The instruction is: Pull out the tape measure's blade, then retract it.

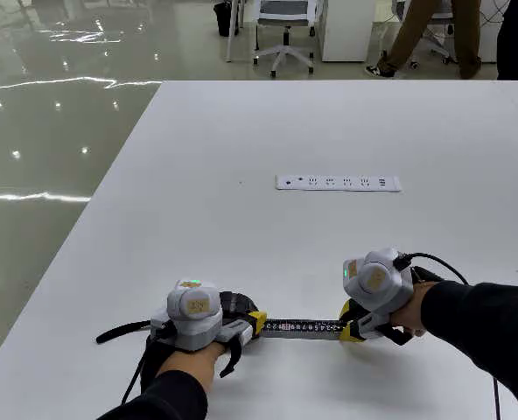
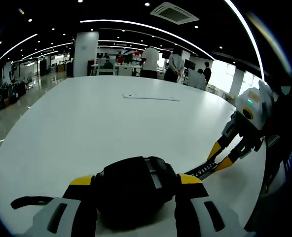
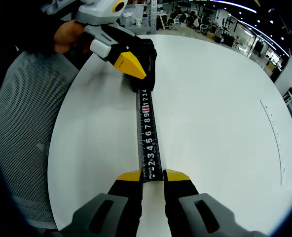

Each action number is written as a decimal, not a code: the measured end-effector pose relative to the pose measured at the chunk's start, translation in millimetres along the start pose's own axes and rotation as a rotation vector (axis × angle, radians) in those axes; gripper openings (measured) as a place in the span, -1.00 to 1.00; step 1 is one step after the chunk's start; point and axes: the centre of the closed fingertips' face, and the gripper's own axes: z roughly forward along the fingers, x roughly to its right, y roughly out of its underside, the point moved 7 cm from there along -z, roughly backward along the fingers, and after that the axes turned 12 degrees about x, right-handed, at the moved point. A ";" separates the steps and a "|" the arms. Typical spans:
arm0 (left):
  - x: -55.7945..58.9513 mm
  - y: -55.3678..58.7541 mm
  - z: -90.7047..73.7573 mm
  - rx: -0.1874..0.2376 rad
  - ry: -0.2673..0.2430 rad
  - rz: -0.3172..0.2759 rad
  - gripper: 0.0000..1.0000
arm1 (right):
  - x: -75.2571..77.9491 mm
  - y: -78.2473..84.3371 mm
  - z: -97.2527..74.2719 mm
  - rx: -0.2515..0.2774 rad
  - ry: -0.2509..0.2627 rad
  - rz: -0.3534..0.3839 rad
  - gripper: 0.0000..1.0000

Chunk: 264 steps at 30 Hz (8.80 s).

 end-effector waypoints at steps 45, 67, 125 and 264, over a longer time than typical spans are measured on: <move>-0.1 0.4 0.3 -0.003 0.008 -0.005 0.20 | -3.0 -9.3 8.7 0.047 0.012 0.005 -0.79; 0.1 1.1 0.1 -0.007 0.010 -0.006 0.20 | -4.0 -20.0 21.9 0.080 0.019 0.022 -0.78; -2.7 0.1 0.5 -0.011 0.028 -0.022 0.19 | -6.5 -38.6 36.6 0.108 0.008 -0.012 -0.77; -15.3 -6.7 -8.3 -0.064 0.056 -0.213 0.24 | -14.2 -87.2 79.8 0.165 0.008 0.004 -0.77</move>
